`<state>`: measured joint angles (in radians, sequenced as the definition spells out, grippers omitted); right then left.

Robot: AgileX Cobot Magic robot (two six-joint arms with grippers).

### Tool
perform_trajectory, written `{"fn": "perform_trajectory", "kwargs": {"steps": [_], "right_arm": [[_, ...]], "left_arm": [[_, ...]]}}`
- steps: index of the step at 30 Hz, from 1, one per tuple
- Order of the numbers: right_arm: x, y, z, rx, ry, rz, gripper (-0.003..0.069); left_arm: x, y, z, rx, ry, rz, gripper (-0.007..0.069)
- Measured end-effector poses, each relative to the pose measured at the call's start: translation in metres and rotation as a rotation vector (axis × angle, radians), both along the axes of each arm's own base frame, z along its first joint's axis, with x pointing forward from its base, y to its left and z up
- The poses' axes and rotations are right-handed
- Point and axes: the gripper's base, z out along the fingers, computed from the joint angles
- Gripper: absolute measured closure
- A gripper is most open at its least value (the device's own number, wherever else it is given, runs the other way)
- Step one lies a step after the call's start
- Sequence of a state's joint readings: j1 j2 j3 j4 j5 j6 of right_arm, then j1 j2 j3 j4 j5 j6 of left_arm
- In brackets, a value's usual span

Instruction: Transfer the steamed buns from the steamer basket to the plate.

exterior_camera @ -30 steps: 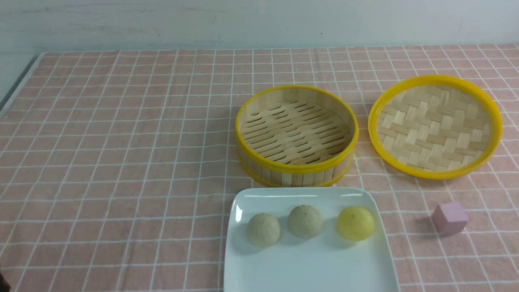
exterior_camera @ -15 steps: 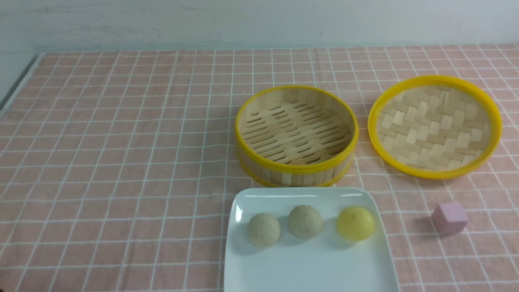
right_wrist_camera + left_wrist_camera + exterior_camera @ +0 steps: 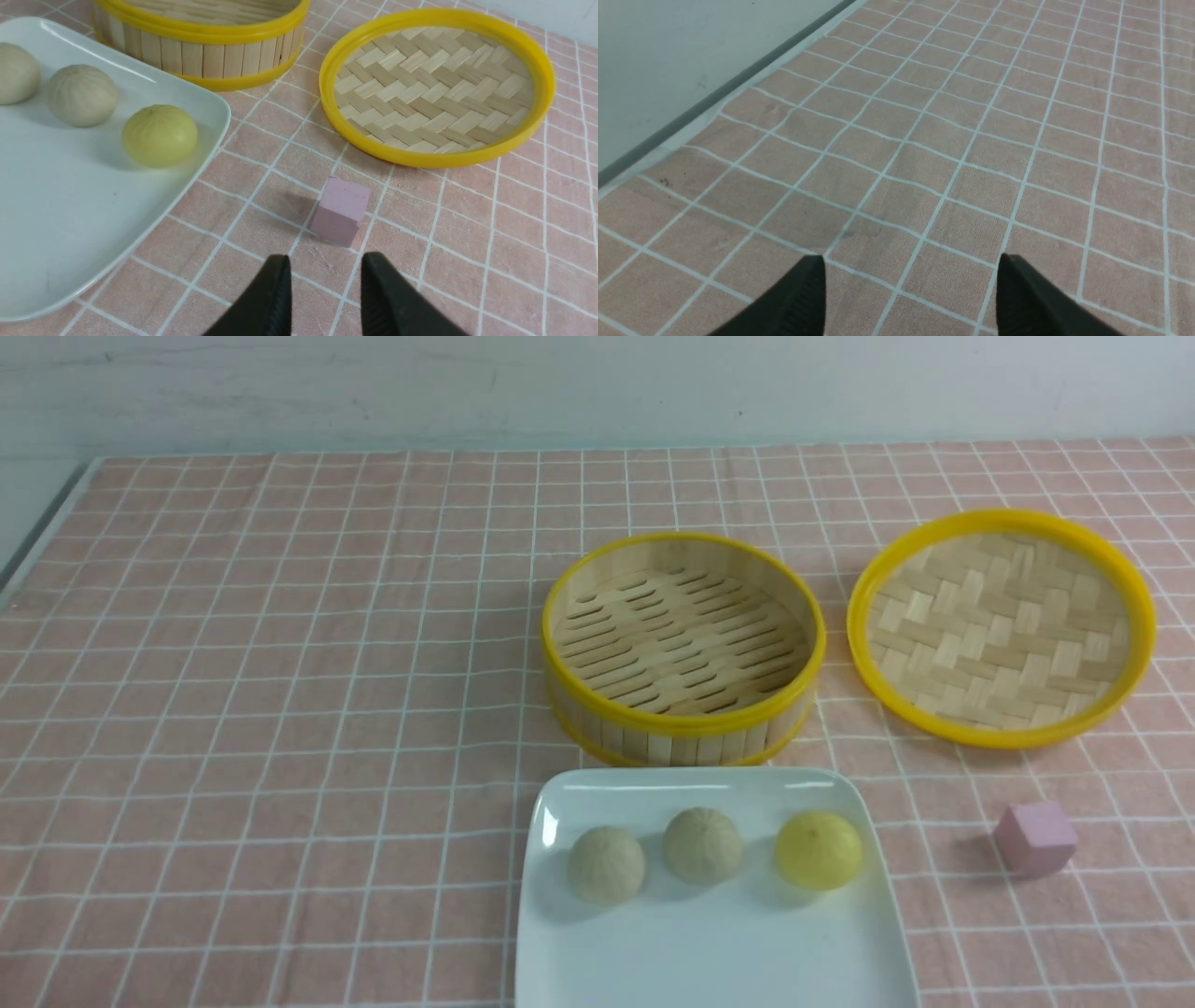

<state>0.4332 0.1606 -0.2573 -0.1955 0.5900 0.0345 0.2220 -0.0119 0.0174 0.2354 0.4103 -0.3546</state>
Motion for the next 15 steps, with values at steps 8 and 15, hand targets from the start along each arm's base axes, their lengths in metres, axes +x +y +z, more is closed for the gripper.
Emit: {"fn": "perform_trajectory", "kwargs": {"steps": [8,15], "right_arm": [[0.0,0.0,0.0,0.0,0.0,0.0,0.042],[0.0,0.0,0.0,0.0,0.0,0.0,0.042]], "left_arm": [[0.0007,-0.0017,0.0002,-0.045,-0.018,-0.006,0.013],[0.0012,-0.0034,0.0003,-0.038,-0.015,-0.041,0.013]]}}
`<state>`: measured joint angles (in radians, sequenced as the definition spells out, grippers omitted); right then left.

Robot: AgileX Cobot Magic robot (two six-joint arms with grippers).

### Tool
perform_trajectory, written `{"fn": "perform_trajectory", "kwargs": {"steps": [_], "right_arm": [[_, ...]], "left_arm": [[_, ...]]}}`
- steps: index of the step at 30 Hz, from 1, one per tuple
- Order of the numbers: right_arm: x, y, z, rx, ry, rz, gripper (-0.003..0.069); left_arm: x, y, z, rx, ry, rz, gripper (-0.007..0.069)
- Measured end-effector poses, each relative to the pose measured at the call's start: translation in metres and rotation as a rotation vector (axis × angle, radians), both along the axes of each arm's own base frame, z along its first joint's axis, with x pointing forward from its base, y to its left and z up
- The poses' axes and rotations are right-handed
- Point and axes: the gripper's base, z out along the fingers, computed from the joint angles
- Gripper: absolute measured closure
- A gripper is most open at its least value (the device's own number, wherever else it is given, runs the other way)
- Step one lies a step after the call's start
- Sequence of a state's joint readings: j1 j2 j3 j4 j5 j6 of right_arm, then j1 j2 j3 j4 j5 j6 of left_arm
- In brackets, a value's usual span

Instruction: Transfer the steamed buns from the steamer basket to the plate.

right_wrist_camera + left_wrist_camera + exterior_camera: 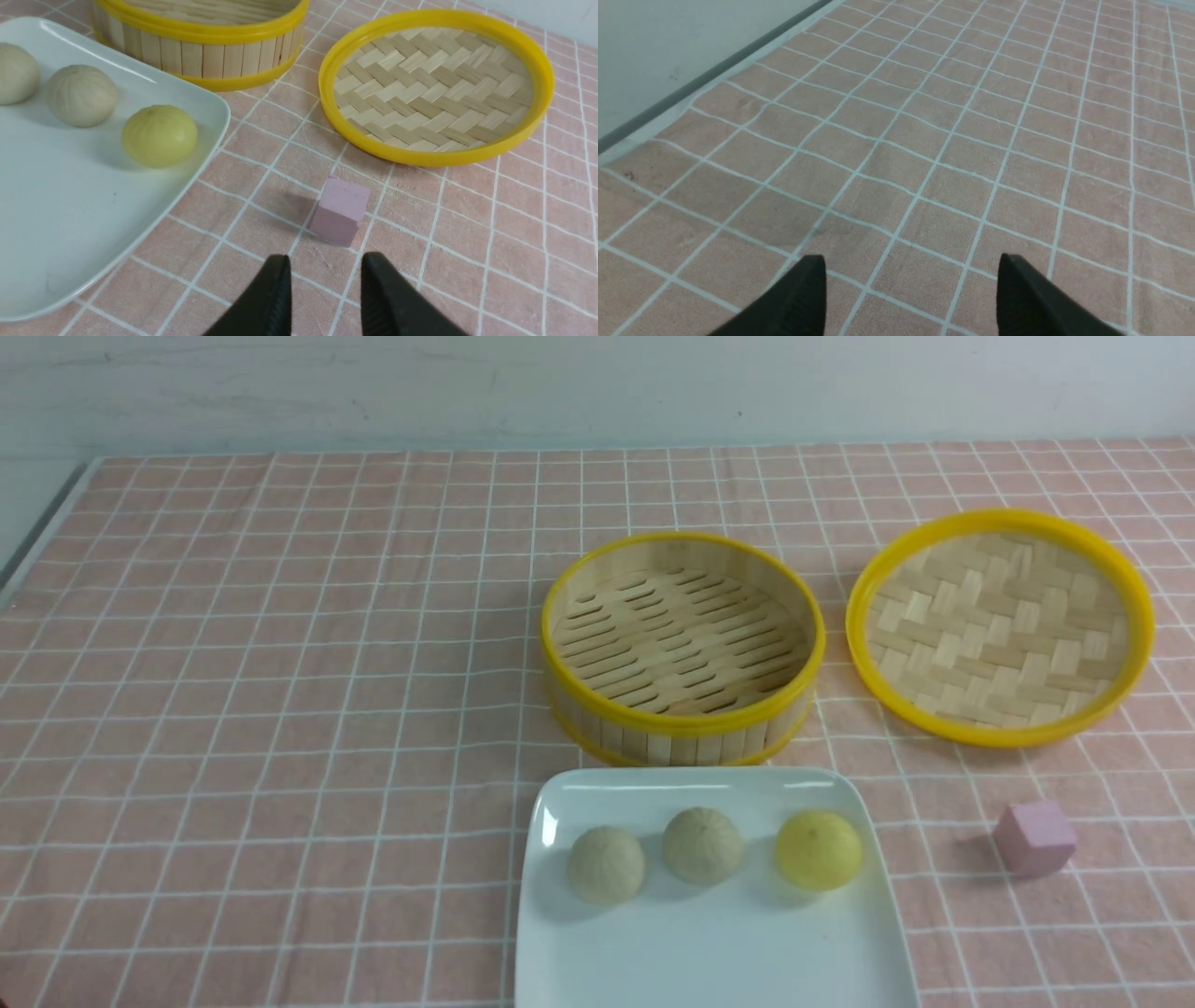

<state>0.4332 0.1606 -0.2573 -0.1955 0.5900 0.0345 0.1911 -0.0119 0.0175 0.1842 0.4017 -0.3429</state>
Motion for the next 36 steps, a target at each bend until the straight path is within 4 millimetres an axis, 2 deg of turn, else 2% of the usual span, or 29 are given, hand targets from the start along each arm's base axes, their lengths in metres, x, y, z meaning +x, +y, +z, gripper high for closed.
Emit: {"fn": "perform_trajectory", "kwargs": {"steps": [7,36], "right_arm": [[0.0,0.0,0.0,0.0,0.0,0.0,0.042],[0.0,0.0,0.0,0.0,0.0,0.0,0.042]], "left_arm": [[0.0011,-0.0039,0.0001,0.0,-0.001,-0.077,0.013],[0.0021,-0.0104,-0.0004,0.03,0.008,-0.179,0.013]]}}
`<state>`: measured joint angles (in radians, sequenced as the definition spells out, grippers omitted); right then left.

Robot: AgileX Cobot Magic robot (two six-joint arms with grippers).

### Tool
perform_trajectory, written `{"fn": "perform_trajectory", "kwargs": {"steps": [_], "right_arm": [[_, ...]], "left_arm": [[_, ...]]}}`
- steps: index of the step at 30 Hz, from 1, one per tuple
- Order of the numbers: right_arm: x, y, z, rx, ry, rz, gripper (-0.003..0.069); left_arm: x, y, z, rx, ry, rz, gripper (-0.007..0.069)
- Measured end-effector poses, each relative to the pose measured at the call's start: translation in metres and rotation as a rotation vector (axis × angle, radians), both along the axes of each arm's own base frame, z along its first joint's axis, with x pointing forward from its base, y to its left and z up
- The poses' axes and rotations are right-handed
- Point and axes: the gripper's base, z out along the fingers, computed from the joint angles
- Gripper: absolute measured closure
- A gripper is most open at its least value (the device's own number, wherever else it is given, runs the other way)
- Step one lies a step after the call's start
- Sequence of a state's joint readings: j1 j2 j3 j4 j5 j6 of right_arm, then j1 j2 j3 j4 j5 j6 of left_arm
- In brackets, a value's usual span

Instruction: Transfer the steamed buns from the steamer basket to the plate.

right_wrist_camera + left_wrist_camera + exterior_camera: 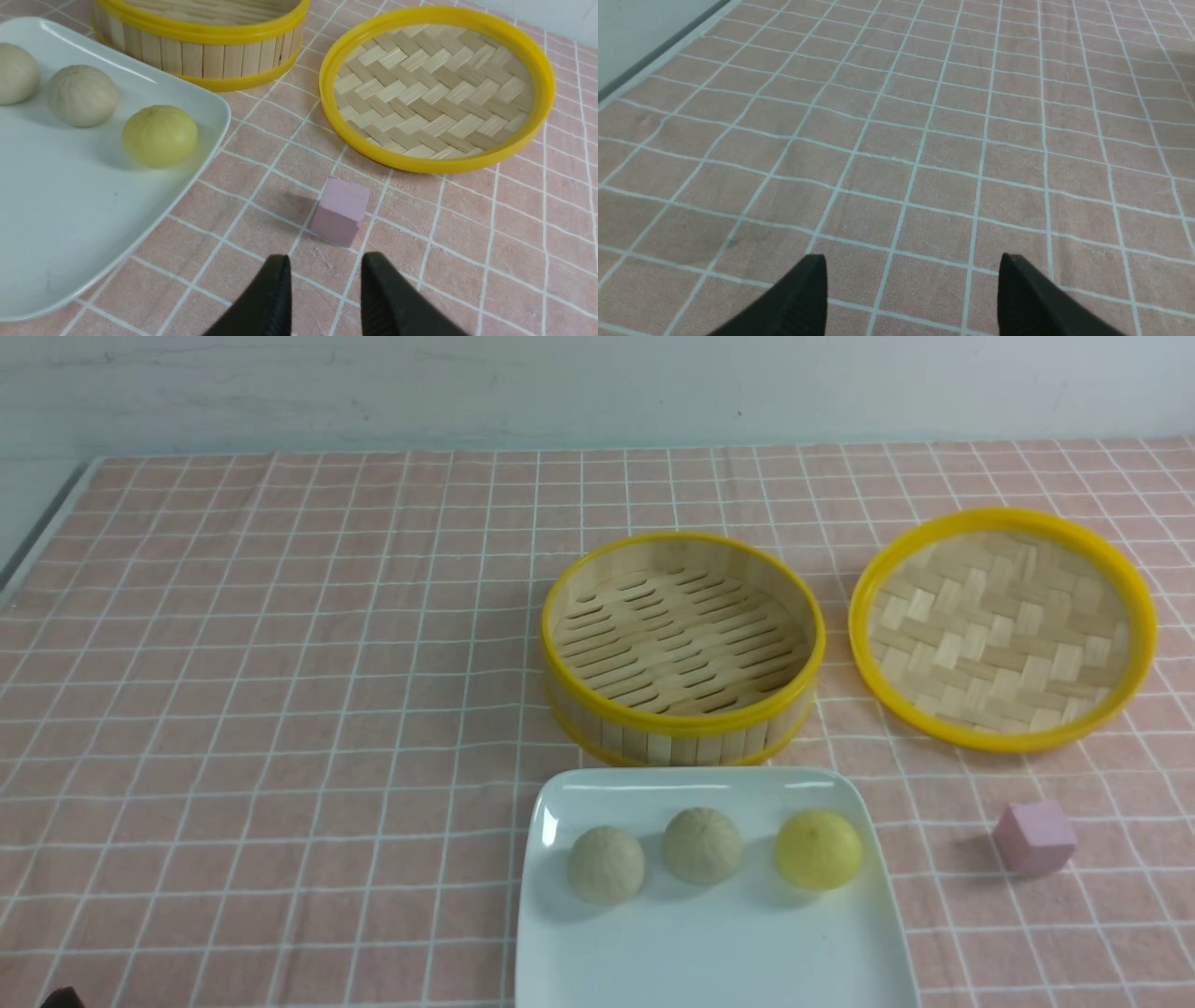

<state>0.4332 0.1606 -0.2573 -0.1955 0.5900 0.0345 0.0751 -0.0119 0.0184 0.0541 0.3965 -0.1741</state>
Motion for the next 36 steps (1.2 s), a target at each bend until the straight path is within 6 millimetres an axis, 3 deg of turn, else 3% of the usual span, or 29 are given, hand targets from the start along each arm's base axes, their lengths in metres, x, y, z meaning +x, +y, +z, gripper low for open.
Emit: {"fn": "perform_trajectory", "kwargs": {"steps": [36], "right_arm": [[0.0,0.0,0.0,0.0,0.0,0.0,0.042]], "left_arm": [[0.0002,-0.0022,0.0001,-0.002,-0.001,-0.041,0.013]]}}
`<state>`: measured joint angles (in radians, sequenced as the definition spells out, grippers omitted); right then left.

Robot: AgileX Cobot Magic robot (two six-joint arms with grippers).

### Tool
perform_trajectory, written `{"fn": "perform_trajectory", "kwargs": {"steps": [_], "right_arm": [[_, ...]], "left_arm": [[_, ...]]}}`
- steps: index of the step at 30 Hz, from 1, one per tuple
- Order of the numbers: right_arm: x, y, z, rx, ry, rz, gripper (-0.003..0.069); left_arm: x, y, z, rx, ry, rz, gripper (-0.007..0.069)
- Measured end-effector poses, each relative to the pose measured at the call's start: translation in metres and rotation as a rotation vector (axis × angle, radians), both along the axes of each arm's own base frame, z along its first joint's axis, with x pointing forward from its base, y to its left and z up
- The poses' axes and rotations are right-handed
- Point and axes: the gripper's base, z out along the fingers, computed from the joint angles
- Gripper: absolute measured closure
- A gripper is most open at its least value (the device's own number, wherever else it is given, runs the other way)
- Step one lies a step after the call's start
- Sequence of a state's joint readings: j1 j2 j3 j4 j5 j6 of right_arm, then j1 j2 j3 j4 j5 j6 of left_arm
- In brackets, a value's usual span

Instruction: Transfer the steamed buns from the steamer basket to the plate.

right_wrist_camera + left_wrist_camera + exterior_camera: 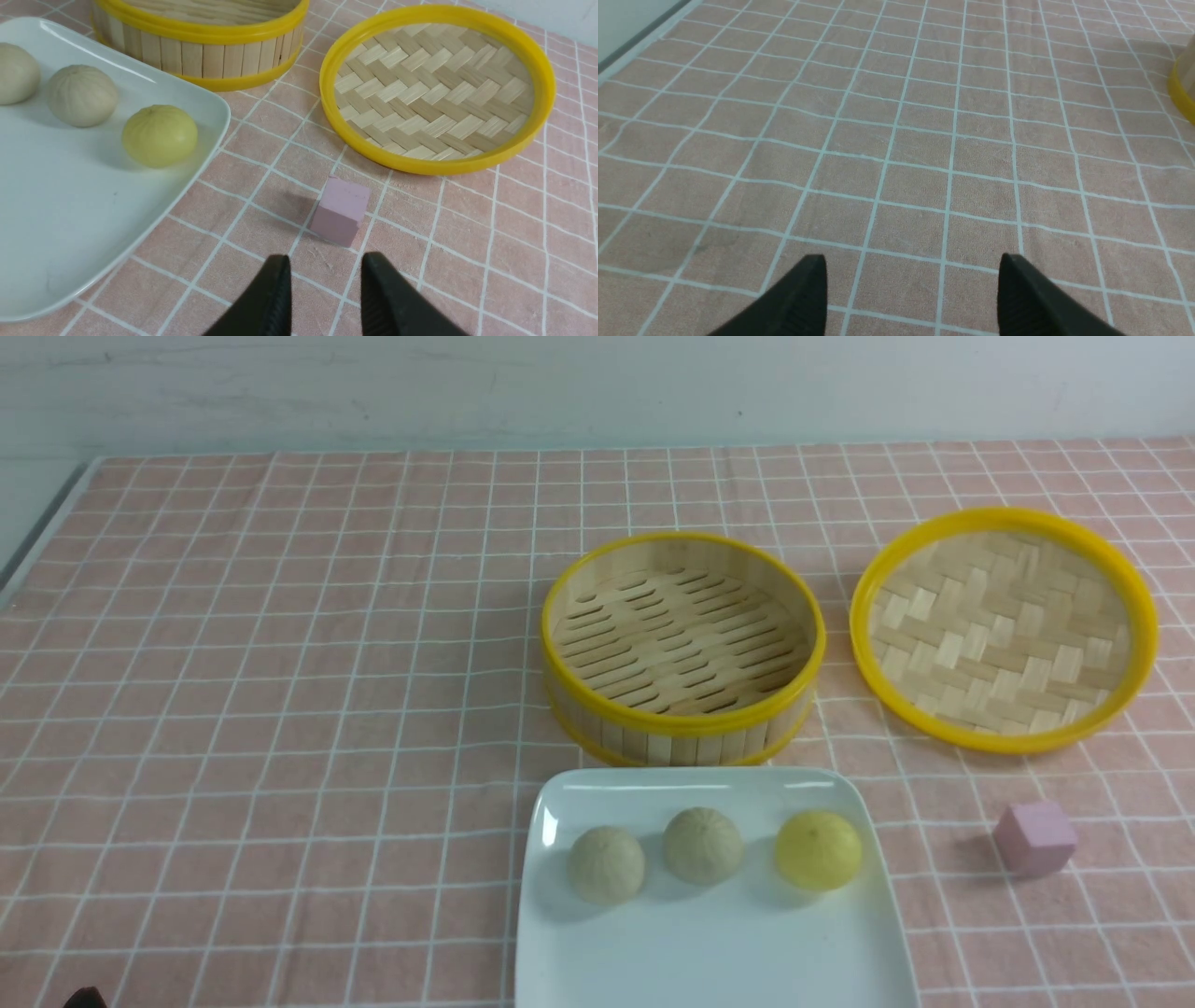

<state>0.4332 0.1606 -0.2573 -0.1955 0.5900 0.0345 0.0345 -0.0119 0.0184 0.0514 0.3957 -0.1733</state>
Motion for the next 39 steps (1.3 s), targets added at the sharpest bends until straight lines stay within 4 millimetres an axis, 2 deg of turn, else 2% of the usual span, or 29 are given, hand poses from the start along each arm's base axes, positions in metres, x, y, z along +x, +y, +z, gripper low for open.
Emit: {"fn": "perform_trajectory", "kwargs": {"steps": [21,25,27,32,35,39], "right_arm": [[0.0,0.0,0.0,0.001,0.0,0.0,0.042],[0.0,0.003,-0.002,0.045,0.015,0.011,0.042],[0.0,0.004,-0.005,0.06,0.013,0.017,0.042],[0.004,0.008,-0.031,0.069,0.027,0.03,0.042],[0.005,0.007,-0.04,0.065,0.044,0.017,0.042],[0.006,0.003,-0.043,0.076,0.052,-0.056,0.042]], "left_arm": [[0.0,0.0,0.0,0.0,0.0,0.0,0.013],[0.0,0.0,0.0,0.0,0.0,0.0,0.013],[0.0,0.0,0.0,0.0,0.0,0.0,0.013],[0.0,0.0,0.0,0.0,0.0,0.0,0.013],[0.0,0.0,0.0,0.0,0.0,0.0,0.013],[0.0,0.0,0.0,0.0,-0.001,0.0,0.013]]}}
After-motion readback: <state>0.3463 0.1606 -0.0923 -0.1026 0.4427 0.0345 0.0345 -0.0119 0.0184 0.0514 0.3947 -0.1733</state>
